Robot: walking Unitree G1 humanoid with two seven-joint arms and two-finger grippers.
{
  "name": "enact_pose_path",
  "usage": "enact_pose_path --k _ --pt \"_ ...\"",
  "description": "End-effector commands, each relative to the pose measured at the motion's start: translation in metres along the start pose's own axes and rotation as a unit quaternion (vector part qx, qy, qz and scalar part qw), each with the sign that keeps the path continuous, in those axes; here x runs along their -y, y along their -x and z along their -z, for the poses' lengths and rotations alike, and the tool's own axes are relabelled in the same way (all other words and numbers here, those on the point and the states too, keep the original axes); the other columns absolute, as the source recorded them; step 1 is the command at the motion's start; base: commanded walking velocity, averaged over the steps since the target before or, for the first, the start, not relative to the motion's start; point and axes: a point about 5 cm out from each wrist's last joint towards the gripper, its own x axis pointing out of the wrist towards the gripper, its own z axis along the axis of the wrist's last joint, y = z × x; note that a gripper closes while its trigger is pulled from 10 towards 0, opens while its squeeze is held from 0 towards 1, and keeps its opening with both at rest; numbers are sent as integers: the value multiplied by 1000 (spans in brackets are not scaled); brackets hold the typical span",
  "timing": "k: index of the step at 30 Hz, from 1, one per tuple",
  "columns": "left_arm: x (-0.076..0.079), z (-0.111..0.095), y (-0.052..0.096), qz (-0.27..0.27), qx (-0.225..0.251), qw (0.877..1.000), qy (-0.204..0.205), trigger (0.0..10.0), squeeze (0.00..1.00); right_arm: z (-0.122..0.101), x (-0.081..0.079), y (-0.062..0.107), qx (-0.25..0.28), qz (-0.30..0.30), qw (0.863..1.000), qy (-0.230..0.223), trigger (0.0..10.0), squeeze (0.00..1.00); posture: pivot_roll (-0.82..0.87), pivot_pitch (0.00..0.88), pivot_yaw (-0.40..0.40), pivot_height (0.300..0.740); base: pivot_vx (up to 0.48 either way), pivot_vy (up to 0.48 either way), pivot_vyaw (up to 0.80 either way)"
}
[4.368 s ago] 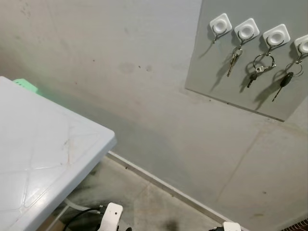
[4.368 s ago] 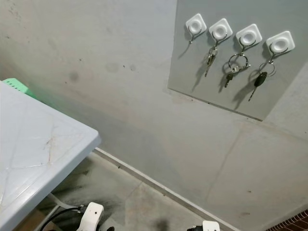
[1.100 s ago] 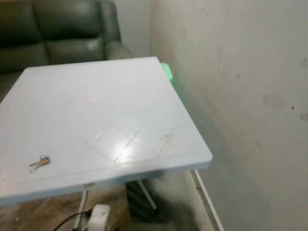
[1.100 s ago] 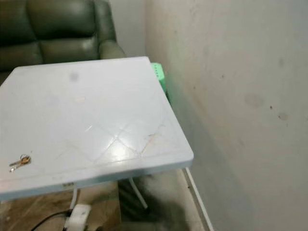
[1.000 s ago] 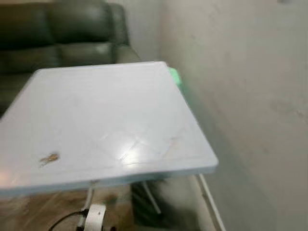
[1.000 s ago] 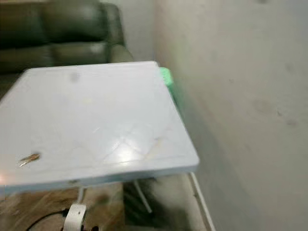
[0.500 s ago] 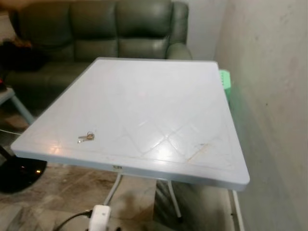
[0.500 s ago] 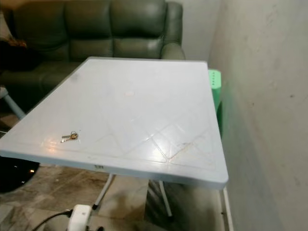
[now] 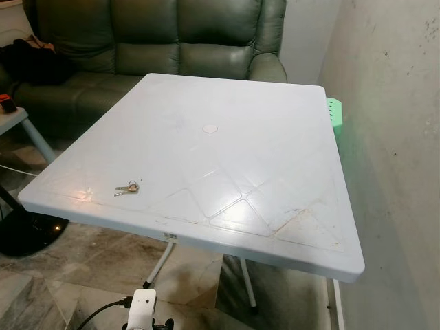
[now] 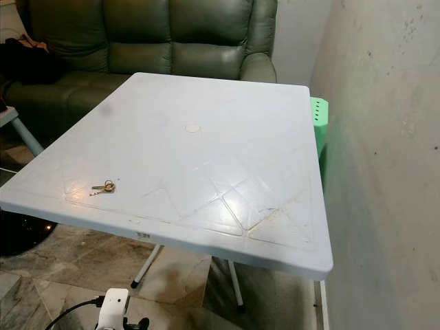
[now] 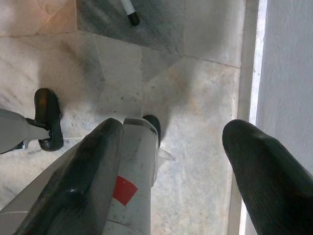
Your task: Hang keys on a hook
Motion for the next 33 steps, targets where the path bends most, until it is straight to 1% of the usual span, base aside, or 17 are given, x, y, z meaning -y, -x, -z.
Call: enact_pose_path --k 1,4,5,8,11,20,33 --pt "-4 -2 0 -6 0 1000 0 10000 0 10 -3 1 -22 -7 1000 -4 10000 0 77 50 12 740 0 0 0" --pt "-5 -3 0 -6 -1 1000 -2 10000 0 10 -3 1 -22 -9 1000 1 10000 0 78 53 11 740 0 366 0" --pt "-5 -3 0 -9 1 1000 6 10000 0 11 -3 2 -22 -3 1000 -14 10000 0 78 60 13 740 0 368 0" --pt "-6 -2 0 -7 0 1000 2 10000 0 10 -2 2 -24 -8 1000 -2 10000 0 80 62 10 740 0 368 0" --pt "-6 -2 1 -11 3 1000 17 10000 0 11 -2 2 -24 -3 1000 -17 10000 0 80 69 10 740 0 388 0" --pt "-7 -1 1 -13 4 1000 28 10000 0 11 -2 2 -24 -3 999 -24 10000 0 83 57 3 740 0 419 0" --pt "-6 0 1 -13 4 999 31 10000 0 12 -2 2 -23 -4 999 -25 10000 0 84 55 0 740 0 432 0"
